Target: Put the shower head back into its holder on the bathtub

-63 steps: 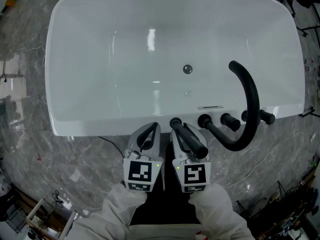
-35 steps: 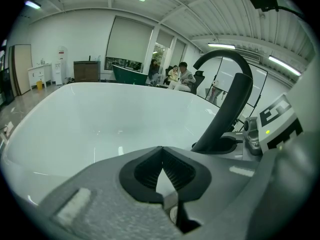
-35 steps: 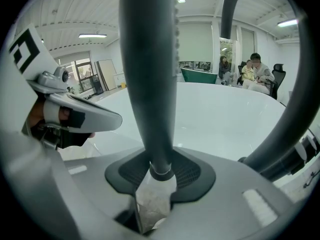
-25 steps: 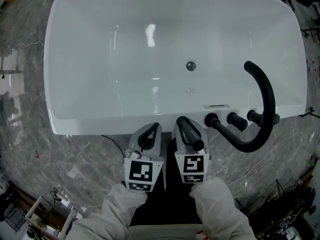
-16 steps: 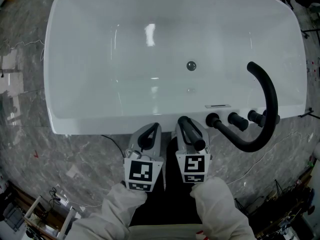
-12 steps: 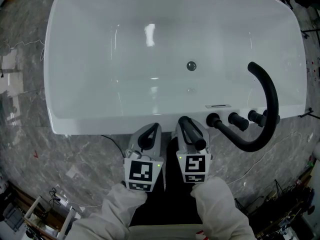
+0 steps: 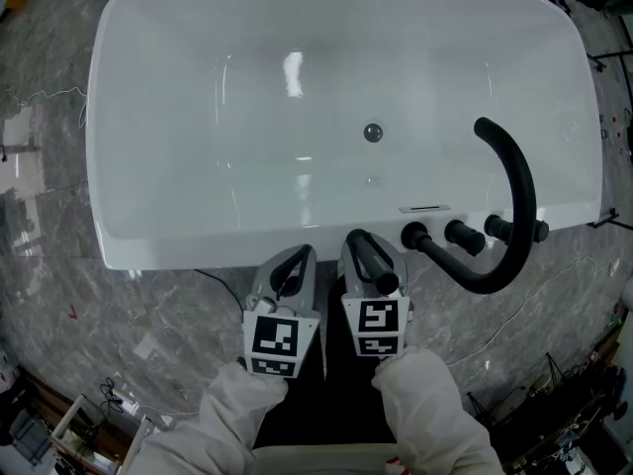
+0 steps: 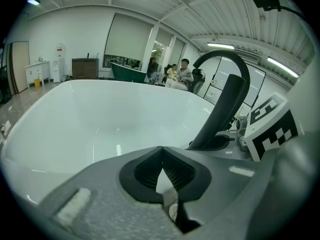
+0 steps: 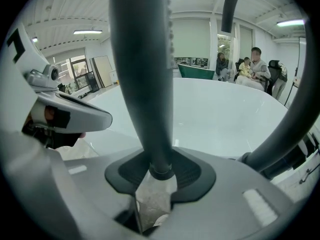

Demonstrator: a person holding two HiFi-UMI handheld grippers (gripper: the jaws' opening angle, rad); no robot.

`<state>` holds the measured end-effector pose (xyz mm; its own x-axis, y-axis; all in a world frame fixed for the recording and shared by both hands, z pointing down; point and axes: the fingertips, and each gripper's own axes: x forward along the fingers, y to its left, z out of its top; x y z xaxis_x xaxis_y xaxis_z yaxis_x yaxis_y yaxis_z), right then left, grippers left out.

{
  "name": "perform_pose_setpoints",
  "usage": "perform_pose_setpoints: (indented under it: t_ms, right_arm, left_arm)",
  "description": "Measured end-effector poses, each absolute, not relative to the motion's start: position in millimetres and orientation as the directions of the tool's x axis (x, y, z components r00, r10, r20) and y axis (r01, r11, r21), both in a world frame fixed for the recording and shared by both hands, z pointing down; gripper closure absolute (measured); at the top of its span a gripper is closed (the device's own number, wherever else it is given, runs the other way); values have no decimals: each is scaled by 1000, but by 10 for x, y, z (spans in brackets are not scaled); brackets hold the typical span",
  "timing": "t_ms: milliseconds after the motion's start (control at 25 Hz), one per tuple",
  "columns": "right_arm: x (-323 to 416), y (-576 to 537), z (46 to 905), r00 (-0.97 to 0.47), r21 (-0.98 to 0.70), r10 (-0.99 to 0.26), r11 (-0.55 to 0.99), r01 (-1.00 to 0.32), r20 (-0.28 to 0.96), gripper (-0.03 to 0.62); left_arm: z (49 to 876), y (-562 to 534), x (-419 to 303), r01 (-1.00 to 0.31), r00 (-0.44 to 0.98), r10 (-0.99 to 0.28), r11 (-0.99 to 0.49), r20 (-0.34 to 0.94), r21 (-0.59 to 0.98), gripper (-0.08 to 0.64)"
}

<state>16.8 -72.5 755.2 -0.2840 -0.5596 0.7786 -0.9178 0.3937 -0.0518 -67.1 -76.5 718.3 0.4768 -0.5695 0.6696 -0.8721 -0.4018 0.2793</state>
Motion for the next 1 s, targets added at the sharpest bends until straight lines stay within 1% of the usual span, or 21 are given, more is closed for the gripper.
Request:
perform_pose_setpoints:
  t_ms: [120,200,400,560,1000]
  right_arm:
    - [183,-705,7575,-288,-73,-542,383,-921,790,447]
    - [195,-672,7588,-308,-109,-520,376,-920,797,411]
    - [274,-562,7561,-342,-152,-485,388,-909,805,400]
    - [327,-479,7437,-377,-171,-479,419,-892,792,407]
    - [526,-410,6772,-455,-209,-505,469,-858,733,457]
  left_arm:
    - [7160,-773,-632,-873,475,-569,-405,672,274,560]
    - [7138,-780,-612,-872,474,-569,-409,672,269,560]
    - [7073,-773,-570,-877,462,-576,-408,674,252,560]
    - [6997,-751,-492,-884,447,-585,-406,677,233,560]
    - [6530,-662,-452,-919,366,-634,-359,681,159,560]
